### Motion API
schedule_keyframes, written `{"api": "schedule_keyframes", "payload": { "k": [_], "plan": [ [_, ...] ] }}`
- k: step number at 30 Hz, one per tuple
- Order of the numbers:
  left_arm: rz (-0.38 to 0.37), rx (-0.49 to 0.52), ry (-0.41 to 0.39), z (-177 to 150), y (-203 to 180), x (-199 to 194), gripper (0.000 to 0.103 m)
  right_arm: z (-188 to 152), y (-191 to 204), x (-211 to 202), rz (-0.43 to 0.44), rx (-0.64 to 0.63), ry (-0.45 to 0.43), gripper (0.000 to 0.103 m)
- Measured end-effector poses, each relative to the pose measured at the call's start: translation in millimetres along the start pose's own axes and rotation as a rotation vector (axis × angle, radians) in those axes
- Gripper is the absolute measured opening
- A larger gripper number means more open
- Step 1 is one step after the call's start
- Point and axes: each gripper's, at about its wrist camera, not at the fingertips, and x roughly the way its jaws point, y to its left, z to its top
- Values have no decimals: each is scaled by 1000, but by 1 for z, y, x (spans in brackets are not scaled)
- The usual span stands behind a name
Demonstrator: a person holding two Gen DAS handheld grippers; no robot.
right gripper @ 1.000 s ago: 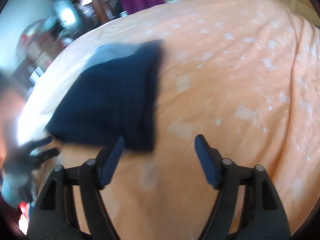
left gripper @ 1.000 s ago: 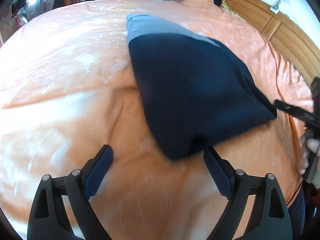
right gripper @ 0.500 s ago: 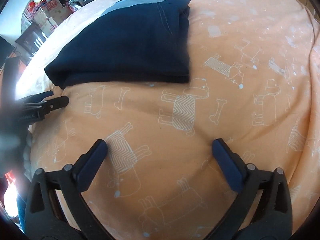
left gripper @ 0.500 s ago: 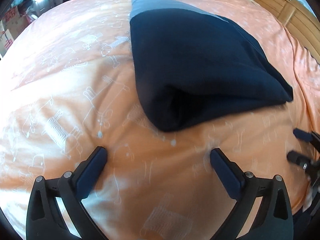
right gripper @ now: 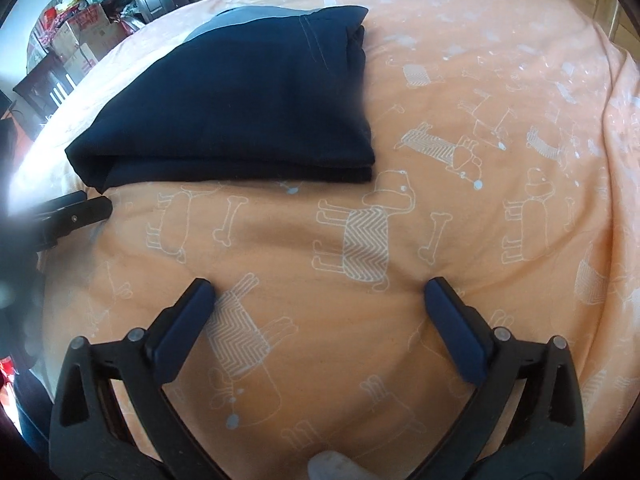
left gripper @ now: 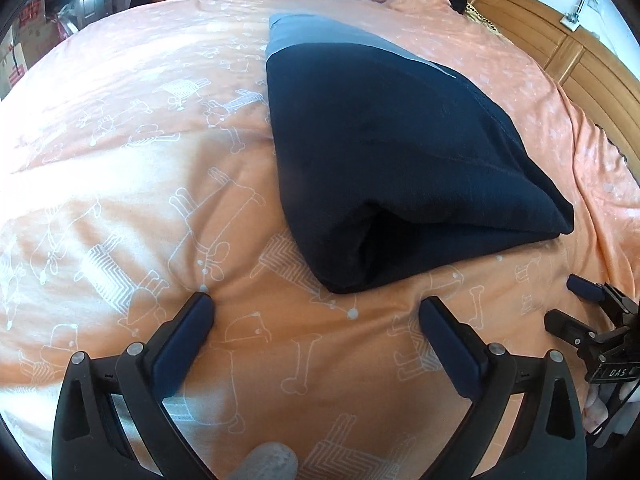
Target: Fold small clothes
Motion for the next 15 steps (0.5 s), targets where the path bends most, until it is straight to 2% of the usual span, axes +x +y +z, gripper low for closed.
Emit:
{"api": "schedule_keyframes", "payload": {
  "k": [3, 6, 9, 11, 12, 15],
  "plan": [
    [0, -14, -10, 3, -2, -11, 103, 15, 1, -13, 16, -3, -7, 103],
    [27, -18, -64, 11, -9, -37, 103, 28, 9, -48, 9, -22, -91, 103],
    [98, 48, -183, 21, -28, -87, 103, 40, 18, -97, 8, -39, -205, 103],
    [153, 99, -287, 27, -42, -126, 103, 48, 28, -144, -17, -63, -321, 103],
    [173, 114, -323, 29, -46, -139, 103, 51, 33, -170, -47, -73, -387, 103],
    [300, 167, -507, 29, -72, -200, 103, 49, 49, -234, -164, -92, -576, 103]
  ]
}}
